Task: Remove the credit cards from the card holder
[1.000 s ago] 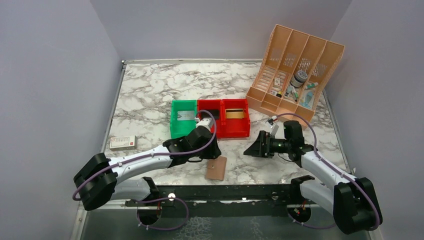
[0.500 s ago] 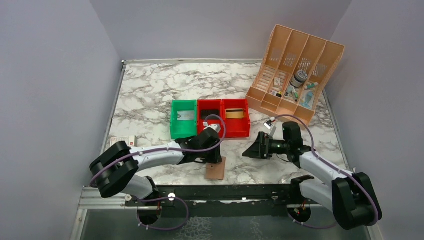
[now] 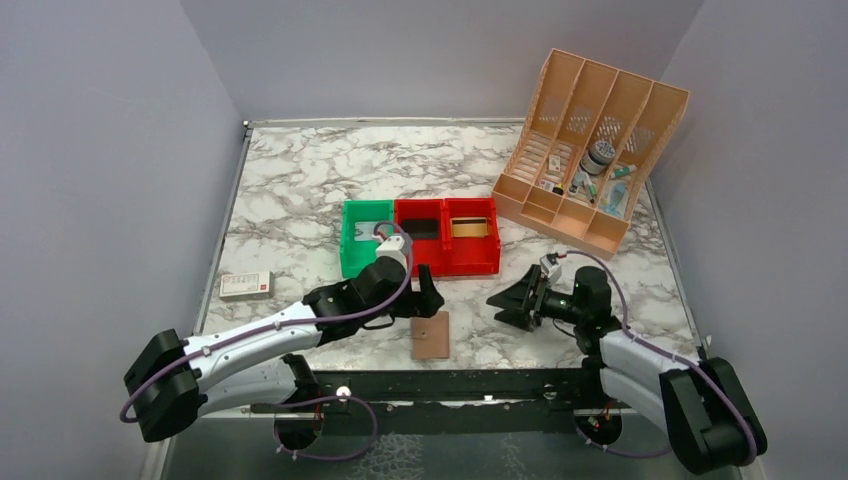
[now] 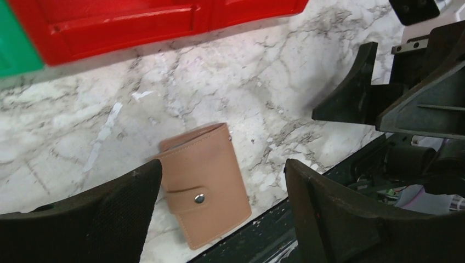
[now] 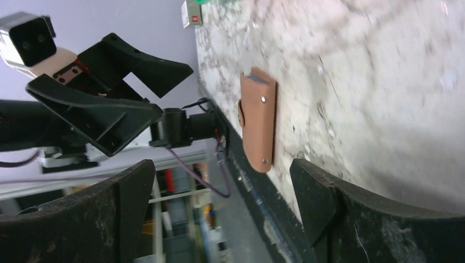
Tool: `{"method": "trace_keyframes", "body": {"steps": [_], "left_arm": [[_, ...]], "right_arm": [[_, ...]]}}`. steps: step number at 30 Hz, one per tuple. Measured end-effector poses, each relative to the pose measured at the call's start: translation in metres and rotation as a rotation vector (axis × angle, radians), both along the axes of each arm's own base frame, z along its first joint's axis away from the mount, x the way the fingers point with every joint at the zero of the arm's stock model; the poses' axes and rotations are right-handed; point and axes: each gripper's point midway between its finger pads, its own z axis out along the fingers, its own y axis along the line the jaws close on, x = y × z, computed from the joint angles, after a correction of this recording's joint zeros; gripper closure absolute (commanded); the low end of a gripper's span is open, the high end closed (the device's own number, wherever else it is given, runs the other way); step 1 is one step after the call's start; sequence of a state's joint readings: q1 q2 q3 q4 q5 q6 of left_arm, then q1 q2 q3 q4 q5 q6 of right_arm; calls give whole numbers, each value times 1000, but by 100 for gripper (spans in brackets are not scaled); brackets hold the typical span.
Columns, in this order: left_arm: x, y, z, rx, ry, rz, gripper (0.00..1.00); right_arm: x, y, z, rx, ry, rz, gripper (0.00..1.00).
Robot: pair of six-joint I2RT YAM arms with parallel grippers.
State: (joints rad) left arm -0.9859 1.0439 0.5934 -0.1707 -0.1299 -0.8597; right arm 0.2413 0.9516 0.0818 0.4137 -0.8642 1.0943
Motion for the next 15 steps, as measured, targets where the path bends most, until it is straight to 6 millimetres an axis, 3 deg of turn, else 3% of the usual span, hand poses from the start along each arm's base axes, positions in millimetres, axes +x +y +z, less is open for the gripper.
{"method": "trace_keyframes", "body": {"steps": [1,3,8,11,13,15], "left_arm": [[-1,4,-2,3,1,11,3],[-3,14,-7,20,10,38,1],[-6,37,-11,47,6,107,1],[-5,48,-7,41,-5,156,1],[-4,54,-4,25,-10,190,1],[-4,57,-2,9,-13,215,1]], "right_arm": [[-6,0,-7,26,50,-9,9],[-13,1,-12,58,130,-9,12],[-17,19,11,71,70,32,14],[-22,32,25,-6,-1,-8,16],[-35,39,41,18,-69,26,20],[-42,41,40,3,-102,17,20]]}}
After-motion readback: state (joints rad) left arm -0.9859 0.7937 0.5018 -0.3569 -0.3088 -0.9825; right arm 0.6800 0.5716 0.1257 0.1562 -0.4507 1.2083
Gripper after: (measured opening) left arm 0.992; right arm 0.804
